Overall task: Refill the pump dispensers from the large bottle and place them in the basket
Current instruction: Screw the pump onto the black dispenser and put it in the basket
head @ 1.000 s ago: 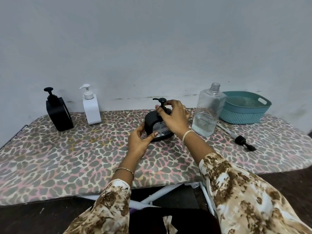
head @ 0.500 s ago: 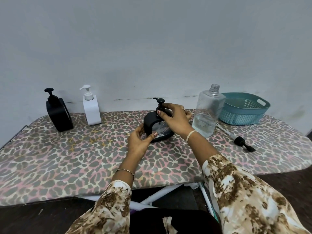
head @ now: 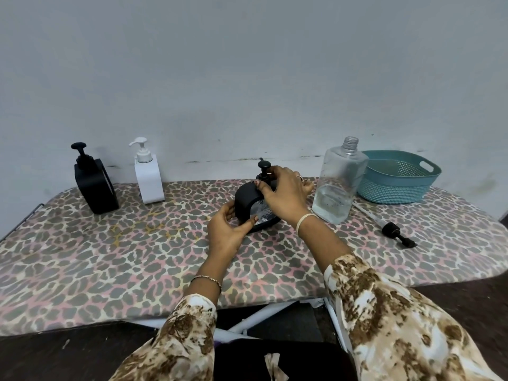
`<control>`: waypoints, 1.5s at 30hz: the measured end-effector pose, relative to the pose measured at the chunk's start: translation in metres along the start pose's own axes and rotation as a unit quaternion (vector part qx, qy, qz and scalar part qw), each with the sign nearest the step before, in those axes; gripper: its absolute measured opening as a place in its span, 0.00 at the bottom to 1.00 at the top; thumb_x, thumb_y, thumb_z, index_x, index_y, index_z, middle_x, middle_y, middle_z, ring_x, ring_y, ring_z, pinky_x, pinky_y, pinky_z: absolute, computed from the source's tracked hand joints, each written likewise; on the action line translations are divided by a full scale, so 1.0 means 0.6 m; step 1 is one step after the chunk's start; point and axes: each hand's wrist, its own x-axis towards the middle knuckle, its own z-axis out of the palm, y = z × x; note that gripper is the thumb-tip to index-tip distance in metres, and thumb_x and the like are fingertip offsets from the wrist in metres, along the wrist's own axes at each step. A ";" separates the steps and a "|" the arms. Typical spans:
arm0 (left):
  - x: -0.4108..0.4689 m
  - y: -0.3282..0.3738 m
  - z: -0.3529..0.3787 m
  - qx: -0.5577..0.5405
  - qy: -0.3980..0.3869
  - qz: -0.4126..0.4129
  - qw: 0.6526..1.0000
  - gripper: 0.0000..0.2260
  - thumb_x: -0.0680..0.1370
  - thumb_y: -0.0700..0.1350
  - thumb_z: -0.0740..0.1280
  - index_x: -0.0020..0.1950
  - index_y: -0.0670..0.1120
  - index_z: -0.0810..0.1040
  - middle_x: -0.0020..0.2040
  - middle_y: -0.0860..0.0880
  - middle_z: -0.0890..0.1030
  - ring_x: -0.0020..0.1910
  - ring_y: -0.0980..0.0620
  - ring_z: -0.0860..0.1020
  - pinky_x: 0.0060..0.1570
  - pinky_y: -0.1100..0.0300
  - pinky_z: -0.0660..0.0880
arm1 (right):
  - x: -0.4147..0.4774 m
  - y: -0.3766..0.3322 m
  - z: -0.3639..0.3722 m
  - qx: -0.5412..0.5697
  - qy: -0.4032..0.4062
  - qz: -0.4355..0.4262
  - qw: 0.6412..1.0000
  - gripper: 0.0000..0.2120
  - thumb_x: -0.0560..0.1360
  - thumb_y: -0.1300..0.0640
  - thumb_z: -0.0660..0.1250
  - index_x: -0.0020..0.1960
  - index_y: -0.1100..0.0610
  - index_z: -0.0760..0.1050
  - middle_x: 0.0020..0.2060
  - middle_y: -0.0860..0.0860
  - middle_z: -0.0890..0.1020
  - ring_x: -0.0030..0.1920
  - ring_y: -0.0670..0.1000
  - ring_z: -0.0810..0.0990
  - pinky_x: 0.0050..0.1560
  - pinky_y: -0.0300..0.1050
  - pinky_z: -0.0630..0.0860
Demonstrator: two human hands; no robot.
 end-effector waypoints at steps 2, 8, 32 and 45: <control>-0.002 0.004 0.001 0.007 0.008 0.005 1.000 0.28 0.66 0.43 0.80 0.63 0.43 0.75 0.53 0.51 0.79 0.53 0.54 0.78 0.56 0.63 0.74 | 0.000 0.000 -0.008 -0.025 -0.017 -0.011 0.999 0.17 0.77 0.45 0.64 0.62 0.49 0.75 0.57 0.51 0.77 0.64 0.55 0.71 0.64 0.58 0.58; -0.006 0.010 0.002 0.038 0.022 0.022 0.999 0.25 0.65 0.45 0.80 0.58 0.45 0.76 0.50 0.51 0.79 0.50 0.54 0.78 0.51 0.64 0.74 | -0.003 -0.013 -0.006 -0.059 0.020 0.031 0.998 0.18 0.74 0.40 0.66 0.58 0.50 0.77 0.55 0.49 0.79 0.61 0.53 0.74 0.65 0.58 0.56; -0.003 0.003 -0.001 0.017 -0.006 0.009 1.000 0.29 0.66 0.43 0.80 0.64 0.43 0.75 0.54 0.49 0.80 0.54 0.52 0.78 0.57 0.61 0.75 | -0.019 -0.013 0.008 -0.026 0.083 0.090 0.992 0.18 0.67 0.35 0.70 0.49 0.46 0.80 0.52 0.46 0.78 0.60 0.51 0.72 0.61 0.57 0.58; -0.001 0.001 -0.002 0.000 -0.023 -0.008 1.000 0.31 0.66 0.42 0.80 0.67 0.42 0.73 0.58 0.47 0.80 0.57 0.51 0.78 0.61 0.57 0.75 | -0.016 0.007 0.004 0.002 0.041 0.043 0.998 0.18 0.71 0.36 0.68 0.54 0.45 0.80 0.56 0.45 0.77 0.62 0.51 0.70 0.62 0.58 0.57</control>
